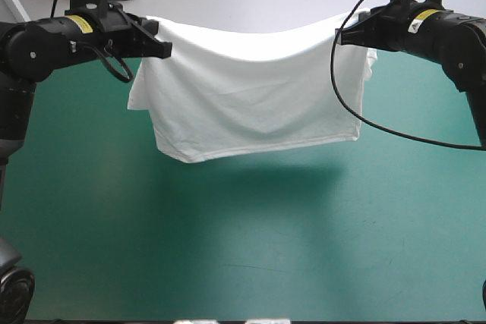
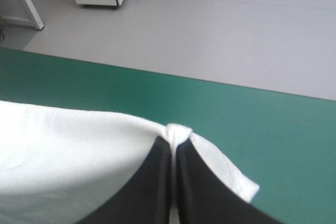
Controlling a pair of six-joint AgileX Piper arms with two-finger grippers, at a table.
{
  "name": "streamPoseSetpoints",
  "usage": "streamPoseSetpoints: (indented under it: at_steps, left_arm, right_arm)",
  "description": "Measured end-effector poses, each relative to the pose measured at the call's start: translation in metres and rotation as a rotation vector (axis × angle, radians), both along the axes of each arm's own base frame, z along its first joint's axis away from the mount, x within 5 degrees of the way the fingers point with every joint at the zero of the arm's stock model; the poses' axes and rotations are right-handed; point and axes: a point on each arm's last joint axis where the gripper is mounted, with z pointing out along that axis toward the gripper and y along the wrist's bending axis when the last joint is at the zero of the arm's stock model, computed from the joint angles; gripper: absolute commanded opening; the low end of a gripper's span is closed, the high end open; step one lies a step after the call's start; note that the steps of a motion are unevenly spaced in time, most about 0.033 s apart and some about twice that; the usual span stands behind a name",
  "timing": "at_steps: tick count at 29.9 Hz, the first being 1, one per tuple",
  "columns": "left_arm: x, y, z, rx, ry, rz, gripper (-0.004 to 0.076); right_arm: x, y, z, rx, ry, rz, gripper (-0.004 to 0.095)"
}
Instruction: Fold the cloth
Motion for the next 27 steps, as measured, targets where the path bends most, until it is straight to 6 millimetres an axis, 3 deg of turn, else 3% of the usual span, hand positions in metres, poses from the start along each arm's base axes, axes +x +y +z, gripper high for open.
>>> streamPoseSetpoints:
  at_steps: [6,9,13,16,23,27]
  left_arm:
    - [0.041,-0.010,0.010,-0.048,-0.132,0.017,-0.0009]
    - [0.066,-0.012,0.006,-0.084,-0.157,0.024,-0.0009]
    - [0.102,0.001,-0.006,-0.155,-0.164,0.016,-0.0009]
    - [0.118,0.015,-0.011,-0.217,-0.177,-0.006,-0.0009]
    - [0.134,0.021,-0.022,-0.253,-0.167,-0.046,-0.0010]
    - [0.138,0.018,-0.038,-0.226,-0.068,-0.082,-0.0010]
  right_arm:
    - [0.036,-0.003,-0.003,0.022,-0.073,-0.041,-0.0013]
    - [0.067,-0.011,-0.008,0.040,-0.084,-0.075,-0.0013]
    - [0.105,-0.026,-0.009,0.104,-0.125,-0.084,-0.0013]
    - [0.122,-0.034,-0.011,0.147,-0.153,-0.065,-0.0013]
    - [0.133,-0.035,-0.025,0.154,-0.103,-0.041,-0.0013]
    - [0.139,-0.034,-0.049,0.136,0.018,-0.028,-0.0013]
